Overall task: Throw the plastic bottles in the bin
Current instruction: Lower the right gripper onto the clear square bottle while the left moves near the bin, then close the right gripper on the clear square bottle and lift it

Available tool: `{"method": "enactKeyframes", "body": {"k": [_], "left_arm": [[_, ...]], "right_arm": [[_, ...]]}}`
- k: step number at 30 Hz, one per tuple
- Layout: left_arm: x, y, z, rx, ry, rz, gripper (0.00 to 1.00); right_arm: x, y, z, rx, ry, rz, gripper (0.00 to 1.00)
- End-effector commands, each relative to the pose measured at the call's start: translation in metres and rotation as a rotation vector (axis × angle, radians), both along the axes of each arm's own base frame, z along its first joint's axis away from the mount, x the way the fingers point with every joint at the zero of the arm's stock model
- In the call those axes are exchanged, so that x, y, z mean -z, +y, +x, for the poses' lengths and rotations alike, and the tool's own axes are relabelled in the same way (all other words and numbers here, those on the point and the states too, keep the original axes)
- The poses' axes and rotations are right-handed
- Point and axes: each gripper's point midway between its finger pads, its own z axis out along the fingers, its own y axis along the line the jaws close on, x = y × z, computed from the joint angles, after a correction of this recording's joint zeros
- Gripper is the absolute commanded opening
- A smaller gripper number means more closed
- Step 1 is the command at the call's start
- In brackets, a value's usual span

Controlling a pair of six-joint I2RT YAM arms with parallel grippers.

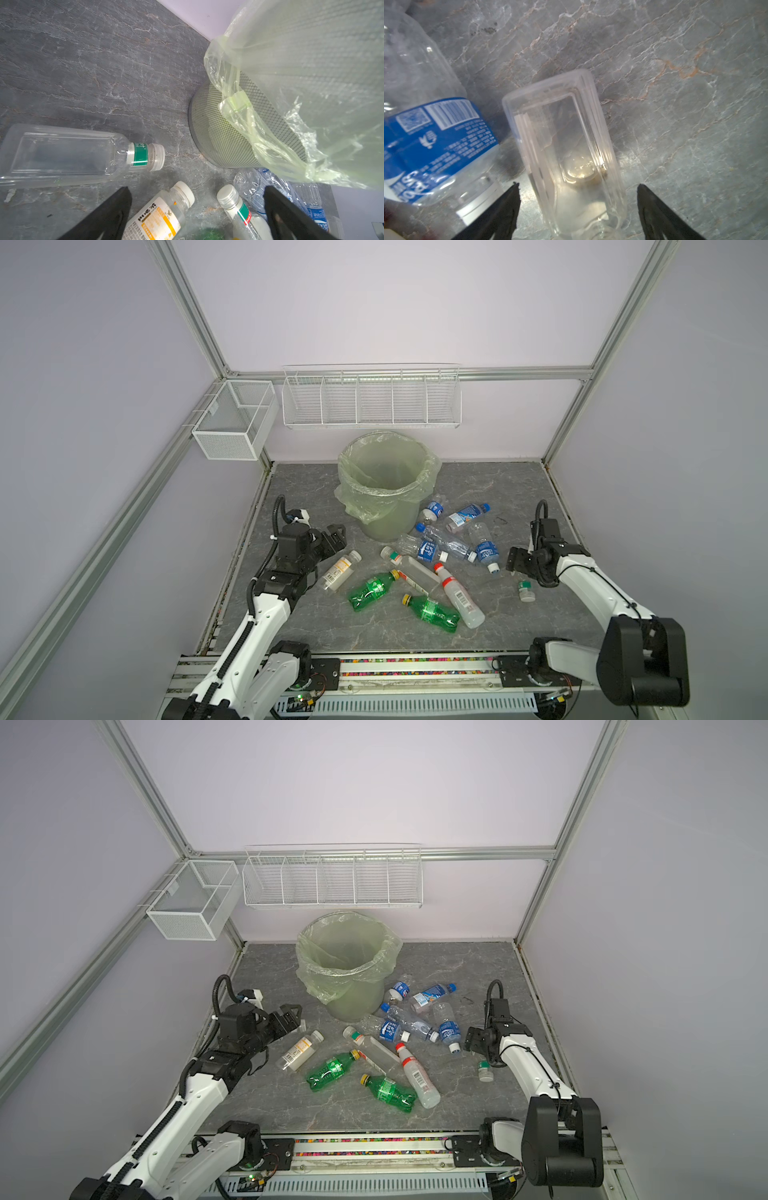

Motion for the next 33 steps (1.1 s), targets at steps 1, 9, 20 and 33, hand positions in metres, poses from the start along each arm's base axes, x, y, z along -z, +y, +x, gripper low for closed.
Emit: {"method": "enactKeyframes", "body": {"k": [1,9,20,33], "left_arm": [[0.003,0.001,-0.006,0.004,0.014,0.007,0.99],[0.000,0.006,-0.010,-0.011,0.001,0.026,0.99],[0.006,0.004,-0.001,-0.029,0.008,0.001,0.99],[0.022,0.004,-0.005,-0.026,0.039,0.004,0.99]], "right_arm": [[-0.004,0.000,0.009,0.038,-0.026,0.020,0.91],[-0.003,-0.001,0.014,0.068,-0.057,0.022,0.97],[0.001,-0.003,0.019,0.045,-0.036,0.004,0.70],[-0.003,-0.003,0.018,0.046,-0.065,0.000,0.48]]}}
